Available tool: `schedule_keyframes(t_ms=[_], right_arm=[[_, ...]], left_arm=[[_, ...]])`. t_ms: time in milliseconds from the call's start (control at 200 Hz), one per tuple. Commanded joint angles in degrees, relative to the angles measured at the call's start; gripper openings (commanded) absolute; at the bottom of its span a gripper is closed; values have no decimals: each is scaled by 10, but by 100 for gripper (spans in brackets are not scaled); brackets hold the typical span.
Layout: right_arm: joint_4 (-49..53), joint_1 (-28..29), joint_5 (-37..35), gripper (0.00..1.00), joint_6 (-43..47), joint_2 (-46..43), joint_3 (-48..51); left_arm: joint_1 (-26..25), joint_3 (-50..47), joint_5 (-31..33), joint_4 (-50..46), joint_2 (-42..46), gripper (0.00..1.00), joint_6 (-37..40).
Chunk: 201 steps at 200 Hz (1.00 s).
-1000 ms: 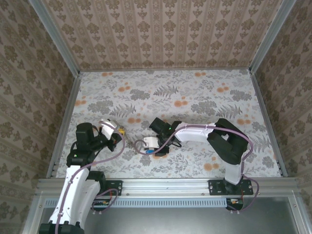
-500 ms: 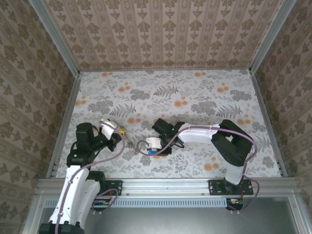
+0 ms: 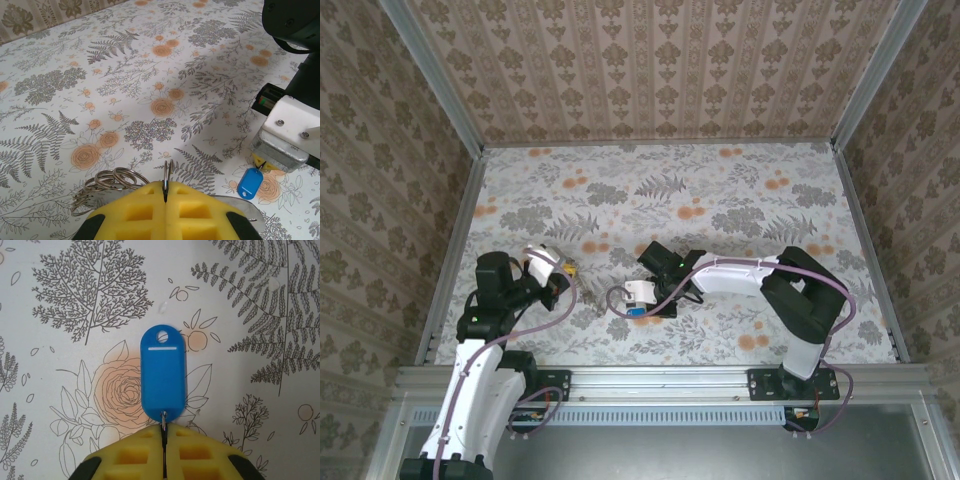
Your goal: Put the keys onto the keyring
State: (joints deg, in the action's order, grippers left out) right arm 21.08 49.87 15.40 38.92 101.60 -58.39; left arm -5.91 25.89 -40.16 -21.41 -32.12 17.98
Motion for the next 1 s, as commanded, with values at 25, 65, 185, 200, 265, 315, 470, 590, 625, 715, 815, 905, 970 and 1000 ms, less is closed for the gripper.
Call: schedule_keyframes(t_ms=[25, 65, 185, 200, 265, 315, 470, 590, 625, 715, 815, 905, 970, 1000], right_arm=[[-1, -3, 17, 3, 7, -18, 12], [-2, -4, 23, 0, 10, -22, 13], [-45, -9, 40, 0, -6, -48, 33], [-54, -11, 43, 0, -12, -54, 38], [-104, -19, 58, 0, -30, -87, 62], [-151, -22, 58, 0, -44, -117, 89], [-297, -24, 30, 0, -111, -203, 162], [-406, -22, 3, 0, -216, -243, 192], [-448, -18, 6, 0, -242, -247, 202], [-505, 4, -25, 0, -272, -247, 206], [-526, 19, -51, 0, -281, -243, 194], [-552, 27, -50, 0, -291, -243, 195], [-553, 36, -50, 0, -283, -244, 194], [-553, 40, -51, 0, -280, -244, 194]], left_arm=[[3, 7, -7, 0, 10, 0, -8], [3, 6, -8, 1, 10, 0, -7], [-1, 4, -36, 7, 11, 0, 5], [-2, 3, -39, 9, 11, 0, 5], [-11, 5, -42, 13, 10, 0, 6], [-16, 9, -39, 17, 8, 0, -2], [-52, 24, -27, 39, 18, 0, -13], [-89, 41, 8, 31, 6, 0, 0], [-97, 46, 9, 25, -4, 0, 6], [-126, 41, 12, 41, -16, 0, 20], [-163, 21, 30, 88, -6, 0, 29], [-193, 17, 80, 107, -5, 0, 33], [-208, 19, 100, 109, -8, 0, 42], [-221, 18, 110, 114, -8, 0, 45]])
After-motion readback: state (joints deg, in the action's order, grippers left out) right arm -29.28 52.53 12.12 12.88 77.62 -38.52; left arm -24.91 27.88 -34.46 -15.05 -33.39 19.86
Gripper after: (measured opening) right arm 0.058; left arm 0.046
